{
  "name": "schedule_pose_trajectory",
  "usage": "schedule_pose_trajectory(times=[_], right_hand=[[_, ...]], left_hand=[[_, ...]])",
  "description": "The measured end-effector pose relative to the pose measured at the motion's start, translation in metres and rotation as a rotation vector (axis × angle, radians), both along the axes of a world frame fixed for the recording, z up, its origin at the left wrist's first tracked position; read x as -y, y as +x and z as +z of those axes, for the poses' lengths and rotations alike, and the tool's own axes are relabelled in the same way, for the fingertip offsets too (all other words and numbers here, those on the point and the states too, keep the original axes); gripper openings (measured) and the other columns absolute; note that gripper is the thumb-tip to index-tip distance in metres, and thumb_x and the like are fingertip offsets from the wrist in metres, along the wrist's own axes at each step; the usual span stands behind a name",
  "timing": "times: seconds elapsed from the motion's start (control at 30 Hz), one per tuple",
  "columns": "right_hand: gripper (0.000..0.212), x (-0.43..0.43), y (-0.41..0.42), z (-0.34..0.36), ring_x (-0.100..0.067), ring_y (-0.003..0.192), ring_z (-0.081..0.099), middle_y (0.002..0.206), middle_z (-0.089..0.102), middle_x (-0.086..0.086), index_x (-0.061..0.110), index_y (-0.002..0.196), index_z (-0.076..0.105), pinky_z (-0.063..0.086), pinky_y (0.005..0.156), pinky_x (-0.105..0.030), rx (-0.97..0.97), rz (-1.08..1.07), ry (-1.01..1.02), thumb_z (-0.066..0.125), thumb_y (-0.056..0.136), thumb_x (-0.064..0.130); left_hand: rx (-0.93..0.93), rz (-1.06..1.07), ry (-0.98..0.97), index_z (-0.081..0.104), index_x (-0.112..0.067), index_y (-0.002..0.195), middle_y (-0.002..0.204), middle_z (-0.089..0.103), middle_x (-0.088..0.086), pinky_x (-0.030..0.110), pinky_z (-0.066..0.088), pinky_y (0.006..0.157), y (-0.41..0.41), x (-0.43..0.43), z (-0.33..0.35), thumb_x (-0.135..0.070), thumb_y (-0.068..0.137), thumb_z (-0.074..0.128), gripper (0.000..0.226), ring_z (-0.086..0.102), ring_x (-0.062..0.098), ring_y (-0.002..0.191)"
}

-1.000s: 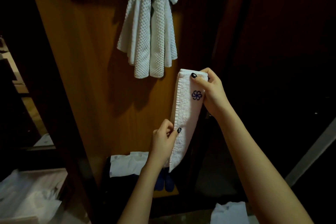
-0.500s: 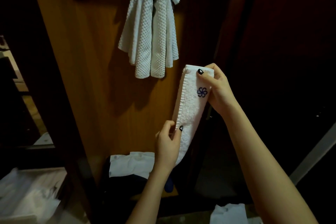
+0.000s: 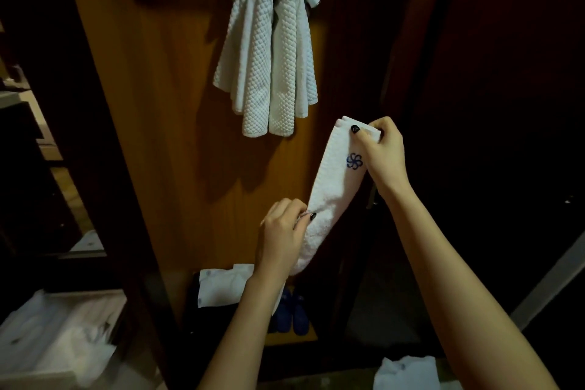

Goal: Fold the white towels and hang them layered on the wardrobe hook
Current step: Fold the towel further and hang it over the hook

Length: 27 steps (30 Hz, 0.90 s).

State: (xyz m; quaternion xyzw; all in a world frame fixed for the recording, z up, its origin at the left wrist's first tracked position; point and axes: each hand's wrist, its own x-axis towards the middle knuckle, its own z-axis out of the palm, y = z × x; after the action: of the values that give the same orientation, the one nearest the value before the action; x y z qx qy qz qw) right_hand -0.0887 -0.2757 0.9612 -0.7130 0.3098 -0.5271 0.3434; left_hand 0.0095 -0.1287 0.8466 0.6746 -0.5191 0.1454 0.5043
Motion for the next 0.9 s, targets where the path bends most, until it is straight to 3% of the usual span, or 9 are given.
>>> schedule_pose_trajectory(times=[0.17,0.27,0.43,0.53,0.63,0.73,0.77,0.8,0.9], right_hand=[[0.018,-0.003,0.0,-0.003,-0.011,0.07,0.059,0.082,0.057,-0.001,0.01,0.087,0.049,0.048,0.057,-0.024,0.119,0.181,0.134,0.064,0.094,0.018],[0.019,-0.005,-0.002,-0.004,-0.017,0.071,0.062,0.084,0.059,-0.007,0.013,0.085,0.049,0.051,0.058,-0.03,0.133,0.286,0.178,0.064,0.095,0.017],[0.019,-0.012,-0.005,-0.002,-0.013,0.062,0.061,0.076,0.06,-0.004,0.013,0.081,0.048,0.051,0.056,-0.028,0.213,0.429,0.323,0.059,0.096,0.009],[0.017,-0.015,-0.01,-0.002,-0.013,0.062,0.062,0.077,0.061,-0.005,0.012,0.082,0.049,0.052,0.055,-0.026,0.209,0.511,0.39,0.057,0.096,0.007],[0.015,-0.015,-0.017,0.0,-0.011,0.059,0.063,0.072,0.063,-0.001,0.012,0.082,0.05,0.053,0.052,-0.023,0.162,0.569,0.399,0.056,0.096,0.008],[0.016,-0.014,-0.02,0.004,-0.01,0.056,0.061,0.067,0.063,0.002,0.012,0.081,0.051,0.051,0.051,-0.022,0.164,0.575,0.395,0.056,0.096,0.008],[0.017,-0.012,-0.021,0.006,-0.009,0.056,0.061,0.066,0.062,0.002,0.013,0.08,0.05,0.051,0.051,-0.021,0.185,0.552,0.389,0.056,0.096,0.007],[0.019,-0.01,-0.021,0.008,-0.009,0.056,0.06,0.067,0.062,0.001,0.013,0.079,0.05,0.051,0.051,-0.022,0.21,0.519,0.383,0.056,0.095,0.006],[0.02,-0.002,-0.023,0.01,-0.009,0.056,0.06,0.071,0.059,-0.003,0.013,0.078,0.049,0.051,0.052,-0.022,0.288,0.399,0.393,0.058,0.095,0.006]], left_hand=[[-0.358,-0.24,-0.012,0.045,-0.013,0.079,0.065,0.036,-0.012,0.017,0.026,0.052,-0.001,-0.001,-0.006,0.0,0.093,0.056,0.022,0.033,0.004,0.056],[-0.514,-0.39,0.036,0.035,-0.016,0.078,0.064,0.031,-0.015,0.019,0.025,0.051,-0.002,-0.002,-0.011,-0.008,0.097,0.055,0.029,0.025,0.004,0.056],[-0.687,-0.4,0.045,0.045,-0.012,0.079,0.064,0.037,-0.013,0.019,0.026,0.054,-0.006,0.001,-0.02,-0.011,0.098,0.056,0.022,0.03,0.006,0.059],[-0.732,-0.361,0.067,0.054,-0.006,0.076,0.104,0.05,-0.006,0.021,0.043,0.083,-0.002,0.004,-0.023,-0.009,0.091,0.066,0.019,0.05,0.013,0.097],[-0.759,-0.44,0.228,0.065,-0.003,0.107,0.137,0.054,0.009,0.047,0.033,0.113,0.004,0.004,-0.025,-0.024,0.094,0.064,0.025,0.039,0.026,0.137],[-0.786,-0.542,0.2,0.063,-0.02,0.099,0.1,0.069,0.002,0.032,0.051,0.085,0.002,0.004,-0.018,-0.022,0.098,0.059,0.005,0.052,0.016,0.116],[-0.747,-0.546,0.161,0.057,-0.028,0.084,0.074,0.059,-0.001,0.021,0.047,0.066,0.0,0.006,-0.015,-0.02,0.099,0.056,0.016,0.062,-0.005,0.075],[-0.718,-0.546,0.13,0.05,-0.032,0.074,0.06,0.049,-0.008,0.017,0.037,0.057,-0.001,0.008,-0.014,-0.02,0.099,0.055,0.028,0.033,-0.007,0.06],[-0.668,-0.522,0.091,0.044,-0.039,0.065,0.061,0.037,-0.018,0.016,0.026,0.056,-0.003,0.013,-0.014,-0.022,0.095,0.062,0.039,0.03,0.0,0.057]])
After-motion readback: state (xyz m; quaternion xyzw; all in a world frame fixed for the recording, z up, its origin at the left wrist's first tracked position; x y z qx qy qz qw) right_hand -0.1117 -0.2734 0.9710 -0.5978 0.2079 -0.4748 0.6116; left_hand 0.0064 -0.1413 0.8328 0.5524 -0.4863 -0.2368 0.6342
